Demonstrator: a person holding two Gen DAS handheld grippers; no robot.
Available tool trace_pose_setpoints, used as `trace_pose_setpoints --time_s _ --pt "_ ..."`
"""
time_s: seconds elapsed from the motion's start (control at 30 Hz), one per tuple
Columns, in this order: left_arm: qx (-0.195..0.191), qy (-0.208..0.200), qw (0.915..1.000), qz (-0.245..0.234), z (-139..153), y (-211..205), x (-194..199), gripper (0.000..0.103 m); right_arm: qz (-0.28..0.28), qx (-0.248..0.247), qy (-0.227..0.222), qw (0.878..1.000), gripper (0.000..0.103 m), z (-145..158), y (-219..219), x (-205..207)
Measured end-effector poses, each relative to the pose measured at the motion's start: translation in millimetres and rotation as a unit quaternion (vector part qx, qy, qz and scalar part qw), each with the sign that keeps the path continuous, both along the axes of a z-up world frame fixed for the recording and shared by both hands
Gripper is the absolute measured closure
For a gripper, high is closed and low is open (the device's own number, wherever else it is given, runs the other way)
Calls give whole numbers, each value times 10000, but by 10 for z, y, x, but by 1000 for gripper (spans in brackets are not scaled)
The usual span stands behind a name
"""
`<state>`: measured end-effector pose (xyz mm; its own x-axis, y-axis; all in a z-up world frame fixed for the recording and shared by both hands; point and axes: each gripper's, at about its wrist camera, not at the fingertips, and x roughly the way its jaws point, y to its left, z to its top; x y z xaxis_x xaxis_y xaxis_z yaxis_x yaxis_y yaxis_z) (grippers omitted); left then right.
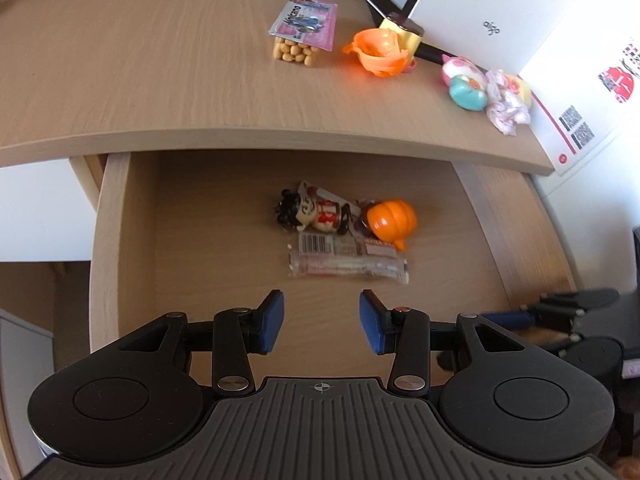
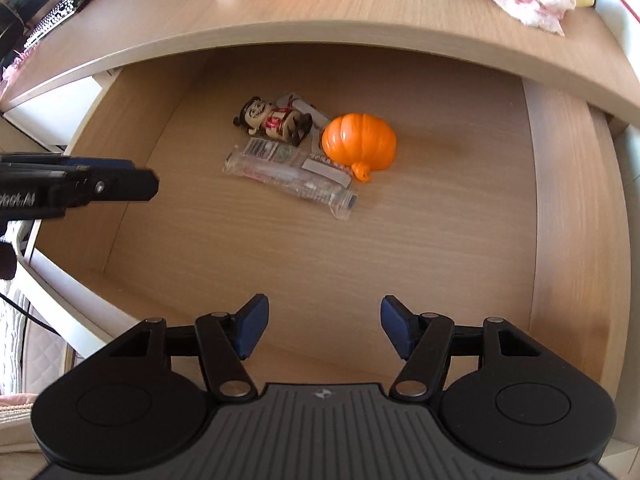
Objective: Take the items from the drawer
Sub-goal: 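Move both grippers back into the drawer toward the figurine and pumpkin, then grasp the figurine keychain with the left gripper while the right gripper grasps the orange pumpkin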
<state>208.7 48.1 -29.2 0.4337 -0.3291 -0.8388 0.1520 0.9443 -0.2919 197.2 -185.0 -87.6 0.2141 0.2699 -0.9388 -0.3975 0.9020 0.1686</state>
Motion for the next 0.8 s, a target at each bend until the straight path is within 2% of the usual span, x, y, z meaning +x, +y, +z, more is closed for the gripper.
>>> trace_pose_setpoints --time_s 0.13,0.23,0.37,0.47,0.63,0.73,0.8 --pt "45 43 9999 107 -55 -48 172 58 -329 285 200 9989 40 -29 -165 -41" --pt "-134 300 9981 518 -169 -20 326 58 -642 593 403 9954 40 -67 -334 -89" --pt "-534 746 9901 1066 -376 -11 473 58 -634 673 393 9949 41 -69 -380 -158" --pt "-613 863 9851 1354 -479 -74 532 58 -620 716 442 9945 41 -76 -401 -184" --pt "-466 810 9807 1716 -573 -184 648 58 -600 768 489 9940 40 -94 -427 -207" --pt "-253 683 9833 1668 -599 -300 717 58 -629 703 547 9940 36 -108 -432 -157" --pt "-32 620 9871 1474 -636 -404 747 58 -547 520 509 9958 36 -79 -379 -111"
